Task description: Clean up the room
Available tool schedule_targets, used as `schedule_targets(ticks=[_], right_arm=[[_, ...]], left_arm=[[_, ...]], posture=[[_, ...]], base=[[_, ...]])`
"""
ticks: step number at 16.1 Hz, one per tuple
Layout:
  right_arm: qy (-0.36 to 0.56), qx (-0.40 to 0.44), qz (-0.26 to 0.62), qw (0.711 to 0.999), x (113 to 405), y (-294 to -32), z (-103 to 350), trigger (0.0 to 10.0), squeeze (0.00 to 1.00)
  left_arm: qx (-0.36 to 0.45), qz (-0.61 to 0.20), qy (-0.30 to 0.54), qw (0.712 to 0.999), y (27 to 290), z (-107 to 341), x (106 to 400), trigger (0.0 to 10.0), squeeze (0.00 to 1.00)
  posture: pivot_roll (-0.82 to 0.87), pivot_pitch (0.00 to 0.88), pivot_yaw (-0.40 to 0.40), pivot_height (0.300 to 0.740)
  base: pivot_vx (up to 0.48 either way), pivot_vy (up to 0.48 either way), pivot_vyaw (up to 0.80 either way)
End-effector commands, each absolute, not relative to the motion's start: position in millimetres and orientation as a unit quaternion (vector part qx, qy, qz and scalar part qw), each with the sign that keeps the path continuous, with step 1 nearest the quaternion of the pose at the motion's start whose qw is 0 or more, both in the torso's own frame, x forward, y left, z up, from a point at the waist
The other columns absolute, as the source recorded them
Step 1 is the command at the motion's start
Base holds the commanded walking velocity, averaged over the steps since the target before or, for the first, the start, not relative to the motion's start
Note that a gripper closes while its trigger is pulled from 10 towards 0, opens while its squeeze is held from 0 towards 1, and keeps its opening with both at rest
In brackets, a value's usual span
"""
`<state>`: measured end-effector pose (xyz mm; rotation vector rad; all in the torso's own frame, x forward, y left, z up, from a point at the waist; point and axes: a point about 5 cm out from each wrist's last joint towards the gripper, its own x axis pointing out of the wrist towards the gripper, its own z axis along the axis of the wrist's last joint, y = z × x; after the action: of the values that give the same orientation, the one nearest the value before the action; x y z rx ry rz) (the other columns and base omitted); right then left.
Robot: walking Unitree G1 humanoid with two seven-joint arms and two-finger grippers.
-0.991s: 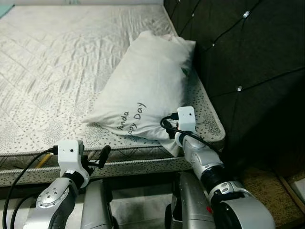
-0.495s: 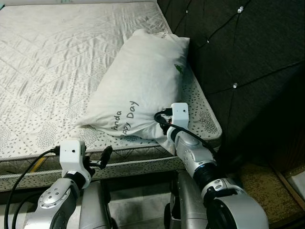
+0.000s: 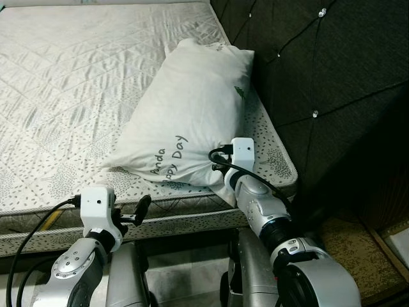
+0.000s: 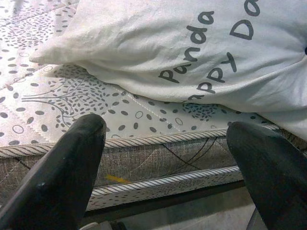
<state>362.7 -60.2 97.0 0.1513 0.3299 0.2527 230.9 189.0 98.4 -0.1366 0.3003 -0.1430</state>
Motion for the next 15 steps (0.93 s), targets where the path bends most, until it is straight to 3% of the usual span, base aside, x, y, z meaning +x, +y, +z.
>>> schedule_targets(ticks=[1,9,15], right_arm=[[0.166,0.076,0.130,0.975,363.6,-57.3,98.0,0.0,0.00],[0.151,0.069,0.120,0.979,368.8,-62.9,103.5,0.0,0.00],[0.097,0.034,0.064,0.993,396.8,-101.1,144.9,0.0,0.00]], left_arm=[[-0.066,-0.070,0.148,0.984,189.3,99.4,230.8,10.0,0.00],[-0.061,-0.067,0.146,0.985,192.3,100.2,232.5,10.0,0.00],[-0.056,-0.063,0.143,0.986,194.7,101.9,235.0,10.0,0.00]], posture=[[-0.02,0.127,-0.047,0.524],[-0.01,0.119,-0.041,0.524],[-0.01,0.113,-0.040,0.524]], base=[[0.000,0.000,0.00],[0.000,0.000,0.00],[0.000,0.000,0.00]])
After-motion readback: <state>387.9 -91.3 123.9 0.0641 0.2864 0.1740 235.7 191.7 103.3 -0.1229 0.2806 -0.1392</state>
